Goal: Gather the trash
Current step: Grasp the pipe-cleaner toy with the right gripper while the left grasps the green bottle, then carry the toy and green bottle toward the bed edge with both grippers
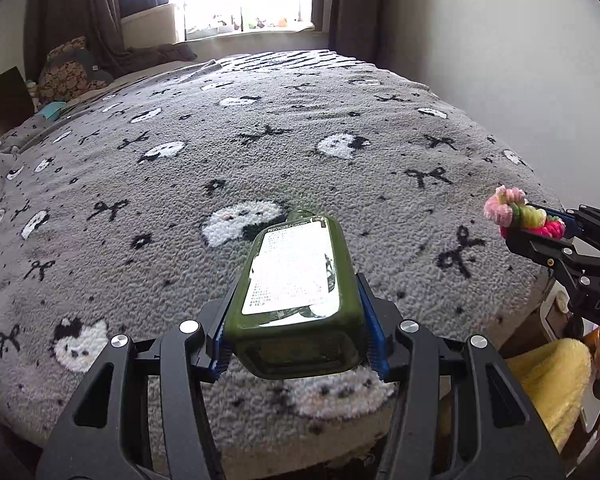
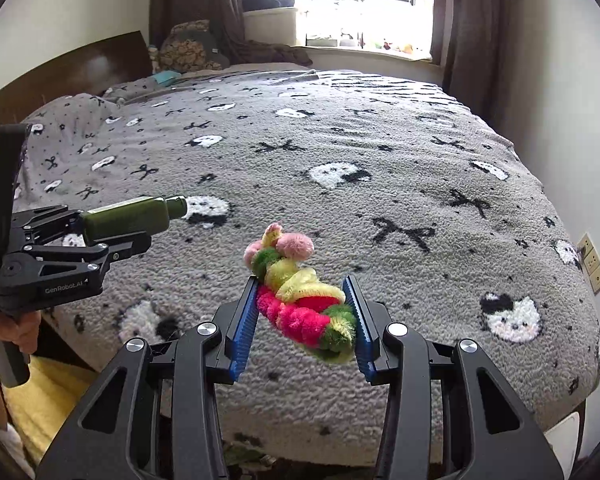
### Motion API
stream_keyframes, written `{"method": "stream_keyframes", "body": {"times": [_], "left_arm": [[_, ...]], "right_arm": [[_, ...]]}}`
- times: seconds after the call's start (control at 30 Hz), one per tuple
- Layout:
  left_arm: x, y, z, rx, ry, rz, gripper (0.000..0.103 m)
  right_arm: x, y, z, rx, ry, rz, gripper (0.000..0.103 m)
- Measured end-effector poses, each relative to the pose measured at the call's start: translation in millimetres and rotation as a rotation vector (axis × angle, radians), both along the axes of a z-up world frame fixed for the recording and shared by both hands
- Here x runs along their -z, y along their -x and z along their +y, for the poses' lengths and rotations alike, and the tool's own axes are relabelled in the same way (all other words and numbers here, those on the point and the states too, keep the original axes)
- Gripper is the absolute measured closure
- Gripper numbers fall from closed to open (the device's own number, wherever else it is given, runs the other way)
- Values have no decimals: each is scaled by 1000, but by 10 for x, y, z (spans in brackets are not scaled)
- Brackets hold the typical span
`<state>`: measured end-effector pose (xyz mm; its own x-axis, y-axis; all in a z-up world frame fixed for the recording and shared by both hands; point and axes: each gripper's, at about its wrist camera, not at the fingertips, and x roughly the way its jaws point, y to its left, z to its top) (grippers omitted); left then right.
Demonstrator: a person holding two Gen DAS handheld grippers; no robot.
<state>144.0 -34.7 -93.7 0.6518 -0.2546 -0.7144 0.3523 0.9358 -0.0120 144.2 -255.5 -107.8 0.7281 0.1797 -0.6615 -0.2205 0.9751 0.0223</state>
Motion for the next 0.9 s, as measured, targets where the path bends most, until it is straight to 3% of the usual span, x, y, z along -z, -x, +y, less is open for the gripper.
{"method": "stream_keyframes", "body": {"times": [0.2,0.47,0.7,0.9], "left_arm": [[-7,466,108,-25,17,-15,53],[164,994,187,-29,25,-4,53],[448,1444,164,-17,23,37,53],[973,1606,155,-11,17,174,53]], "right_arm": [[-68,431,78,-12,2,-20,60],[85,909,201,-13,30,-17,60],[445,1138,330,-58,11,87,60],[845,1263,409,-70,-15,206,60]]}}
